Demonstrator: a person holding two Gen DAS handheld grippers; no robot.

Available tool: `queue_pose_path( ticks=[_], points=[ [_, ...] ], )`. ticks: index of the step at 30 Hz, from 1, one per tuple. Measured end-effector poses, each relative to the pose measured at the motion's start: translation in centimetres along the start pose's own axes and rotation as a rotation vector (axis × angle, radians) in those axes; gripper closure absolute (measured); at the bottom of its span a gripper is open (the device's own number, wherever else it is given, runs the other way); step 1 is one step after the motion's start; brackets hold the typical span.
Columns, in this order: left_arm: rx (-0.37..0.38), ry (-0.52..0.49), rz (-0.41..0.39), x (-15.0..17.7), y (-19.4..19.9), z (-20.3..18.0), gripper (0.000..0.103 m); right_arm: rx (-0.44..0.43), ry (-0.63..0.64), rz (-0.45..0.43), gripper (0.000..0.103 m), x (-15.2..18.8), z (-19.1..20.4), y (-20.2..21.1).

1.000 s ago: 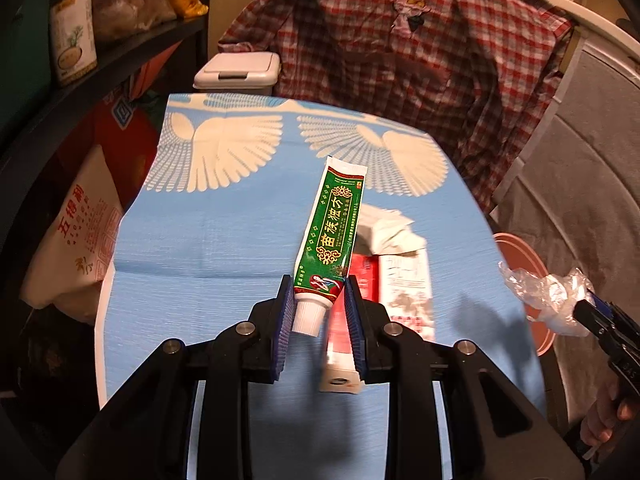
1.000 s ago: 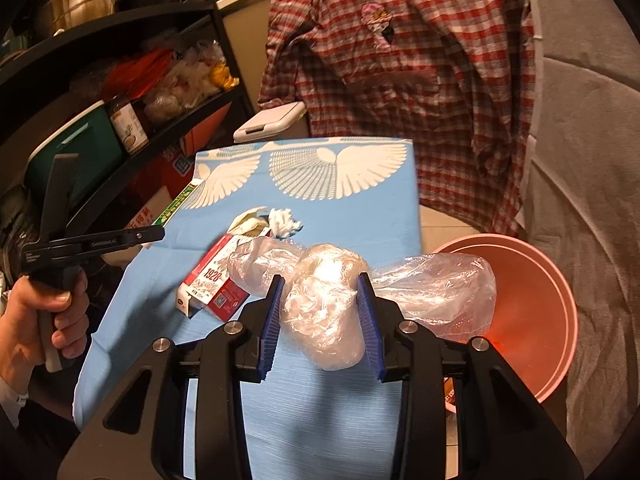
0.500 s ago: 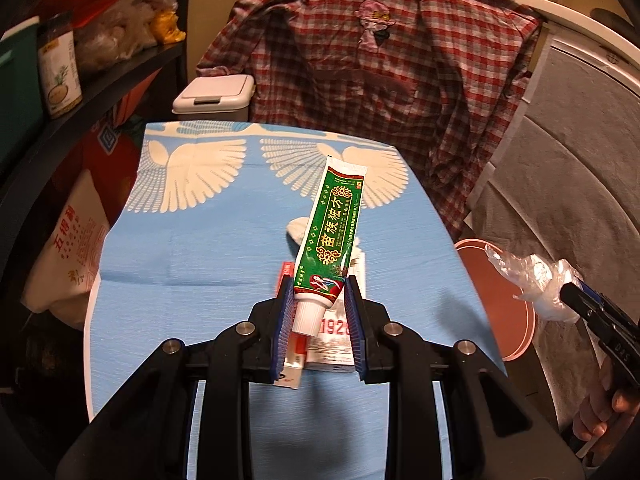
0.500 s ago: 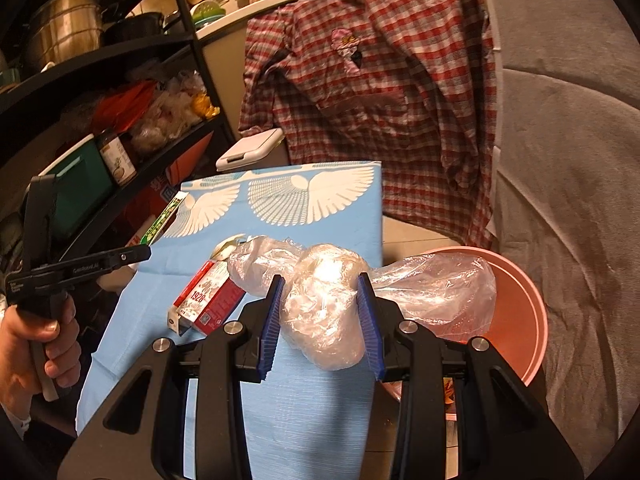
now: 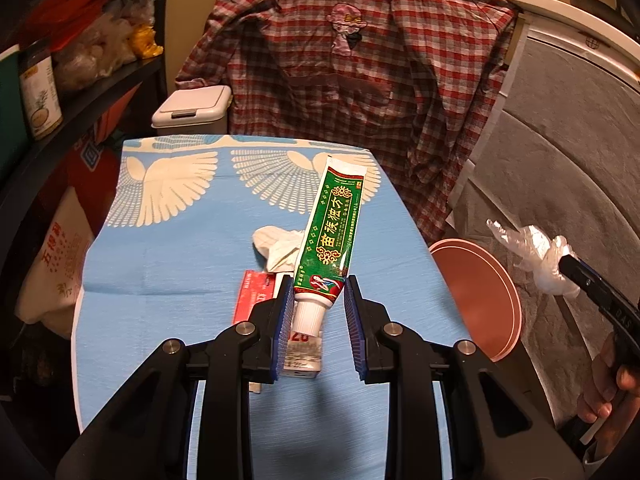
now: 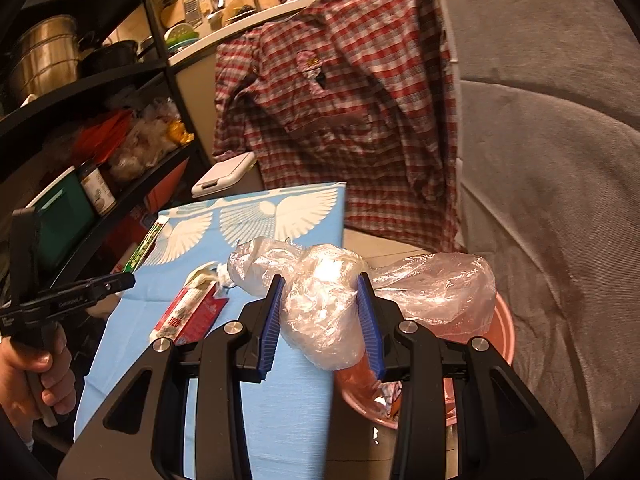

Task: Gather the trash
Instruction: 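Carry the tube and plastic bag over the bucket and open both grippers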

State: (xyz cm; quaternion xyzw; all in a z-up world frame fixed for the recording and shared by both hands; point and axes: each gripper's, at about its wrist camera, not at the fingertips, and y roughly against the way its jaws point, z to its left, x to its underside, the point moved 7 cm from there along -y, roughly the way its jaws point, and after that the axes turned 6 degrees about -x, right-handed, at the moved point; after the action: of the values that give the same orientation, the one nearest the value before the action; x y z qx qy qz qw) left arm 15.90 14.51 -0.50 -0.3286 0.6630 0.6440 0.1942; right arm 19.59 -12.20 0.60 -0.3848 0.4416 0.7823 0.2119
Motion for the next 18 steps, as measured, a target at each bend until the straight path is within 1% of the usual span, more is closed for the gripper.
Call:
queue_pose_path(
  ticks=[11,18],
  points=[
    [0.027,-0.019,-0.028,-0.5,0.3,-2.8,0.077,0.073,-0.022,-0.056,0.066,-1.6,-3.2,1.7],
    [0.056,-0.044,-0.04,-0.5,0.4,-5.3,0.077,0.126,-0.045,-0.064,0.066,-2.0,-5.6,2.3]
  ],
)
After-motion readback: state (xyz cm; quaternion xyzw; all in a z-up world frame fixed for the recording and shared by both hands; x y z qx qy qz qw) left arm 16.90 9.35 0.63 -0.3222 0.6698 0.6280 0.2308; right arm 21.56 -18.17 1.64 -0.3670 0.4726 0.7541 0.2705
